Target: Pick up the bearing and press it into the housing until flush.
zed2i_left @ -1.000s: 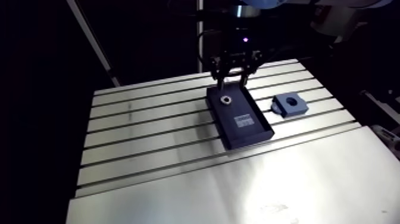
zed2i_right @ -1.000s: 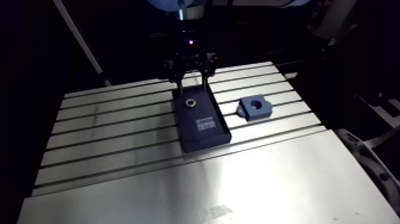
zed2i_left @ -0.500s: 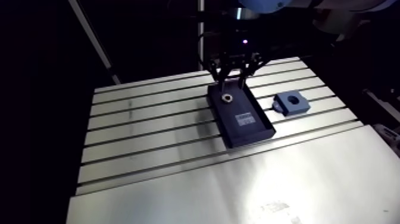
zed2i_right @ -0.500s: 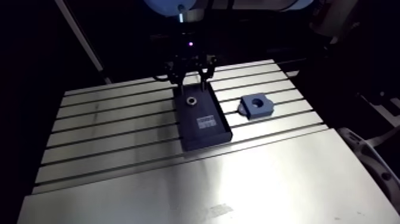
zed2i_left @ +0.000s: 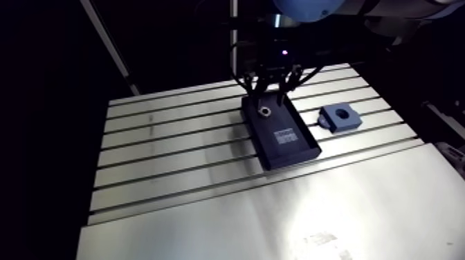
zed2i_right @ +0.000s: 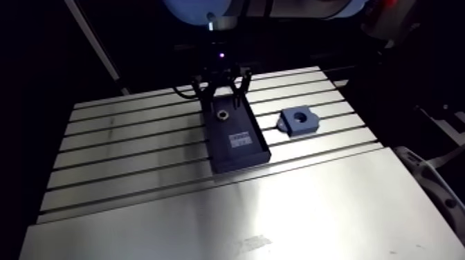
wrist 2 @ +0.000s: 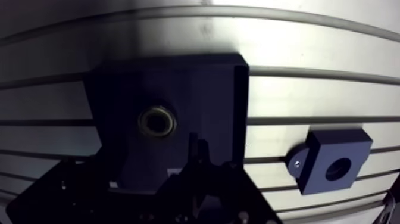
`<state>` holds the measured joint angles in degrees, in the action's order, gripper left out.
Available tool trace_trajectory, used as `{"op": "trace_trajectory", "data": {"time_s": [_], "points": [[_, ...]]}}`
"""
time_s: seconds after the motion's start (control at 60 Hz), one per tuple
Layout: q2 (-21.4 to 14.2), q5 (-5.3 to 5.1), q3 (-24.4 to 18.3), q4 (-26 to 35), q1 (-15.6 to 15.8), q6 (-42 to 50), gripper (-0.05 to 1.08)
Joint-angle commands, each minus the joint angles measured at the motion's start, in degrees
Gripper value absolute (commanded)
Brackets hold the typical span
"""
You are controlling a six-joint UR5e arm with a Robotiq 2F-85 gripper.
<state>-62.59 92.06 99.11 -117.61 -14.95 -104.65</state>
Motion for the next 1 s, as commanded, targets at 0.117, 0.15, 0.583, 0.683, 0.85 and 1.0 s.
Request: {"op": "trace_trajectory", "data": {"time_s": [0.117,0.15,0.583,0.683,0.85,1.0], "points": [[0.1,-0.07,0.5,-1.1,0.0,0.0,0.37],[0.1,-0.08,0.7,-2.0,0.1,-0.1,0.37],[0.1,-0.35,1.7,-4.3,0.4,-0.1,0.37],[0.1,-0.26,1.8,-4.3,0.4,-0.1,0.37],[0.0,-0.26,2.0,-4.7,0.5,0.0,0.37],[0.0,-0.51,2.3,-6.9,0.7,-0.5,0.37]]}}
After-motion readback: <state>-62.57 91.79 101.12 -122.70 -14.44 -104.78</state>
